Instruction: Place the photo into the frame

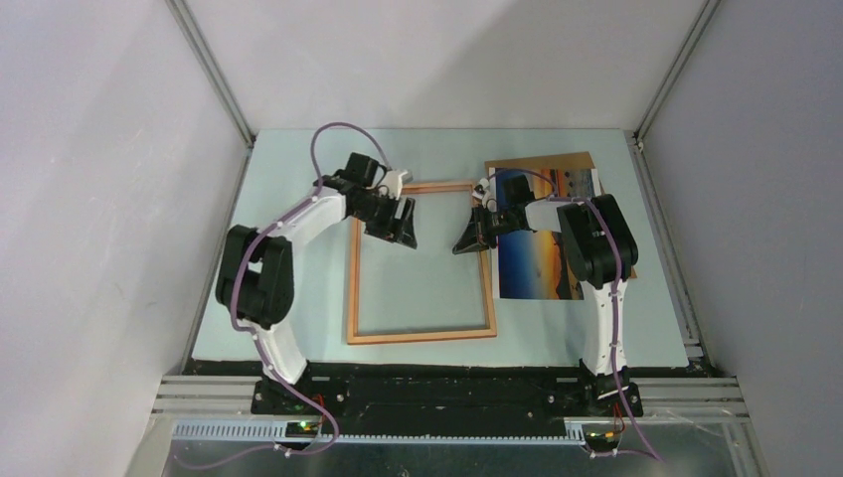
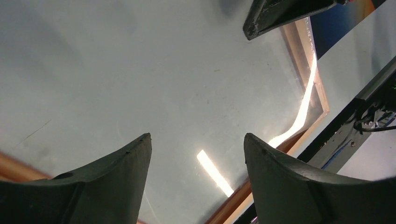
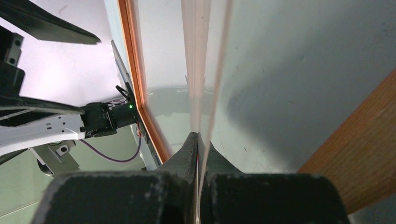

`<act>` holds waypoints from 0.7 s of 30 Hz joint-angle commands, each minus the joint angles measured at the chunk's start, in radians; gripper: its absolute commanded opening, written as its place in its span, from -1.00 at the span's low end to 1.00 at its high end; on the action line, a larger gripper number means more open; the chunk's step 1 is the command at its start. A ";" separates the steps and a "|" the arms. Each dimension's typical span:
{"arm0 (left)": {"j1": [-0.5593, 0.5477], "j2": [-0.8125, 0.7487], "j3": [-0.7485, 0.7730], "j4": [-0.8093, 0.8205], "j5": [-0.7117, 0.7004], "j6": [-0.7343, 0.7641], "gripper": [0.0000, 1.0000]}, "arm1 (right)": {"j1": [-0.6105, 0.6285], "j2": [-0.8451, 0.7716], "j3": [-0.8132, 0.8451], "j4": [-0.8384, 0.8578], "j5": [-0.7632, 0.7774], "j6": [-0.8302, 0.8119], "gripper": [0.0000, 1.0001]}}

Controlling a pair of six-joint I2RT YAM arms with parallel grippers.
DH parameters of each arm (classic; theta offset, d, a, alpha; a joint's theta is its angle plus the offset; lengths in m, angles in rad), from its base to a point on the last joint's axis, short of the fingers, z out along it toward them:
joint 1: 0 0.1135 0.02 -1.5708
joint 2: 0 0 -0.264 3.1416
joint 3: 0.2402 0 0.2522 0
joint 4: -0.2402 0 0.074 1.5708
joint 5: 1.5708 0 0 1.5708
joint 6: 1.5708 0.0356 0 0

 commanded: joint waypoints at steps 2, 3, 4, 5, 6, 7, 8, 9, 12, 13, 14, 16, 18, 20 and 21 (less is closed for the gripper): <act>-0.074 0.067 0.065 0.053 -0.015 -0.037 0.53 | 0.005 0.010 0.028 -0.021 0.021 -0.034 -1.00; -0.081 0.075 0.069 0.061 -0.013 -0.039 0.53 | 0.006 0.010 0.028 -0.023 0.023 -0.036 -1.00; -0.095 0.092 0.077 0.066 -0.012 -0.045 0.53 | 0.006 0.010 0.028 -0.024 0.023 -0.037 -1.00; -0.102 0.099 0.080 0.074 -0.008 -0.048 0.53 | 0.005 0.010 0.028 -0.024 0.023 -0.037 -1.00; -0.113 0.114 0.086 0.077 -0.007 -0.053 0.53 | 0.006 0.010 0.028 -0.025 0.023 -0.038 -1.00; -0.120 0.122 0.088 0.083 -0.006 -0.056 0.52 | 0.006 0.009 0.028 -0.026 0.025 -0.039 -1.00; -0.130 0.134 0.090 0.087 -0.005 -0.060 0.52 | 0.007 0.009 0.028 -0.025 0.024 -0.038 -1.00; -0.139 0.139 0.091 0.095 -0.003 -0.061 0.53 | 0.006 0.009 0.028 -0.026 0.024 -0.038 -1.00; -0.152 0.159 0.098 0.109 -0.002 -0.067 0.52 | 0.009 0.007 0.028 -0.026 0.023 -0.038 -1.00; -0.155 0.163 0.098 0.110 0.000 -0.068 0.53 | 0.009 0.006 0.029 -0.026 0.024 -0.039 -1.00; -0.157 0.172 0.098 0.116 0.001 -0.072 0.53 | 0.008 0.007 0.028 -0.027 0.024 -0.039 -1.00; -0.162 0.182 0.098 0.124 0.005 -0.077 0.52 | 0.009 0.005 0.028 -0.027 0.024 -0.039 -0.99; -0.165 0.191 0.095 0.130 0.006 -0.080 0.53 | 0.009 0.005 0.028 -0.027 0.024 -0.041 -0.99; -0.169 0.198 0.089 0.138 0.004 -0.083 0.52 | 0.010 0.006 0.028 -0.028 0.025 -0.041 -0.98; -0.169 0.201 0.087 0.141 0.003 -0.084 0.52 | 0.011 0.005 0.028 -0.028 0.025 -0.041 -0.98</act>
